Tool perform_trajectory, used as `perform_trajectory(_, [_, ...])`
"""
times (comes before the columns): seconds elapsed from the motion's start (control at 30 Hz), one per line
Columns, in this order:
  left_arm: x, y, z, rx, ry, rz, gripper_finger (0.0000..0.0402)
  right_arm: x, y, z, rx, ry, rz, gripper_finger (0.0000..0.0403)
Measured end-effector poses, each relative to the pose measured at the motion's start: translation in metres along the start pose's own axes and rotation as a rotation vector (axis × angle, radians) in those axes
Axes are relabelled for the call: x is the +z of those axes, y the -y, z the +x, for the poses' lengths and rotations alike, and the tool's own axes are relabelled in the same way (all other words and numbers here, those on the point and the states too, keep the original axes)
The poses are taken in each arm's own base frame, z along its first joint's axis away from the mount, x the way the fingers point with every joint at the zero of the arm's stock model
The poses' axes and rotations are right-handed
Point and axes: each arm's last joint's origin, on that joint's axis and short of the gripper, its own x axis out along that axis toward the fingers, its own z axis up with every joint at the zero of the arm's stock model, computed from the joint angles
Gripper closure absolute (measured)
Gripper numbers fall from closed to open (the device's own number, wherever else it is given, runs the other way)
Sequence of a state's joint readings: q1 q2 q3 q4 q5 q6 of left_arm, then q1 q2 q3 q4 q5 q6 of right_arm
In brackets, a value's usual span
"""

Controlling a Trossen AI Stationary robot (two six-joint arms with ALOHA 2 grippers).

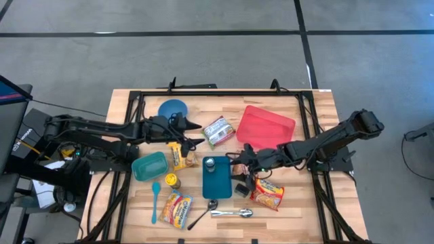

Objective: Pick & Place Food Item
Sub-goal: Put the black seasoning can into the blue bin

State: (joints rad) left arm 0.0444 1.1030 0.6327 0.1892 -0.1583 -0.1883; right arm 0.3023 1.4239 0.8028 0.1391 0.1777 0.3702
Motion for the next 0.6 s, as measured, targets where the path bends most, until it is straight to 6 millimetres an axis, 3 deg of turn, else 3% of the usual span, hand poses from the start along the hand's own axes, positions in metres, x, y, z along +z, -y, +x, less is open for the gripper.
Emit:
perform_trajectory(0.3, [-0.003, -0.001, -0.001, 0.006, -0.033, 0.003, 0.0109, -0.005, 0.005, 0.000, -0.043, -0.051, 0.069, 0.0127])
perform_trajectory(0.6, [-0.003, 0.000, -0.001, 0.006, -0.030, 0.003, 0.0109, 0.002, -0.007, -0.004, -0.092, -0.088, 0.061, 0.0127])
